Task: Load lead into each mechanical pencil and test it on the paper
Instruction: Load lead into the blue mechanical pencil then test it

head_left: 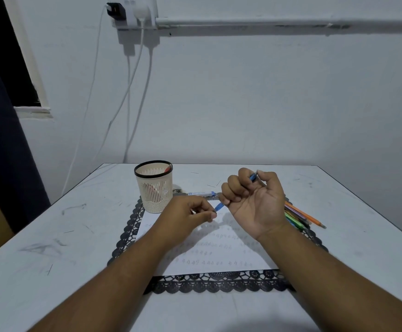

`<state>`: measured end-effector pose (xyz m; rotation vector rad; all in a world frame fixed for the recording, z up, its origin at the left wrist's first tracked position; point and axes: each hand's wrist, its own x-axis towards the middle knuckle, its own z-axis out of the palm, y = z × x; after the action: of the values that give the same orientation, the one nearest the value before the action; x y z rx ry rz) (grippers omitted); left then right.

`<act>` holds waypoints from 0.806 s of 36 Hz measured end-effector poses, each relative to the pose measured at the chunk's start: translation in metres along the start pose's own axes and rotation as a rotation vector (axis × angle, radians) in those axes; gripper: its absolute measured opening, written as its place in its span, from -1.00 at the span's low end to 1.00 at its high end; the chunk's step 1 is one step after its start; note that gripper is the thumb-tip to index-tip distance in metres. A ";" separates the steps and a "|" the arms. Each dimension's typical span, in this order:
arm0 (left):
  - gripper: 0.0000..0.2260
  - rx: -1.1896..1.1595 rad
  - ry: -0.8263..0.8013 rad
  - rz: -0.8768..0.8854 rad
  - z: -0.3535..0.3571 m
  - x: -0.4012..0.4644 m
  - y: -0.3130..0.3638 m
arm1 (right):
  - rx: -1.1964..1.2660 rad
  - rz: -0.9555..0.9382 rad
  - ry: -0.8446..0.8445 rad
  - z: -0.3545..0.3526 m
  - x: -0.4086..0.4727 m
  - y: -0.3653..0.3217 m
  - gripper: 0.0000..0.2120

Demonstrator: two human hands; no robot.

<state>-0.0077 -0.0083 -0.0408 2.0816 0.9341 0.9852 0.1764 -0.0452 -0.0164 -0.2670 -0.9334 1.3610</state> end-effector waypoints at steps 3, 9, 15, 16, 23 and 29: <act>-0.91 0.001 0.005 0.004 0.000 0.000 -0.001 | 0.005 -0.002 -0.003 0.001 0.000 0.000 -0.69; -0.93 -0.001 -0.002 0.007 0.000 0.000 0.000 | 0.001 0.001 -0.030 -0.001 0.000 0.000 -0.68; -0.91 0.000 -0.003 0.011 0.000 0.000 -0.001 | -0.023 0.012 -0.042 -0.002 0.000 -0.001 -0.62; -0.90 -0.001 -0.002 0.011 0.000 0.000 -0.001 | -0.020 0.014 -0.036 -0.002 0.000 -0.002 -0.63; -0.89 0.011 -0.002 0.017 -0.001 0.000 0.000 | -0.008 0.016 -0.033 -0.002 0.000 -0.002 -0.65; -0.88 0.008 -0.002 0.008 0.000 0.000 0.001 | -0.004 0.023 -0.058 -0.003 0.001 -0.001 -0.63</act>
<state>-0.0075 -0.0089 -0.0398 2.0946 0.9304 0.9848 0.1789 -0.0438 -0.0172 -0.2438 -0.9840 1.3946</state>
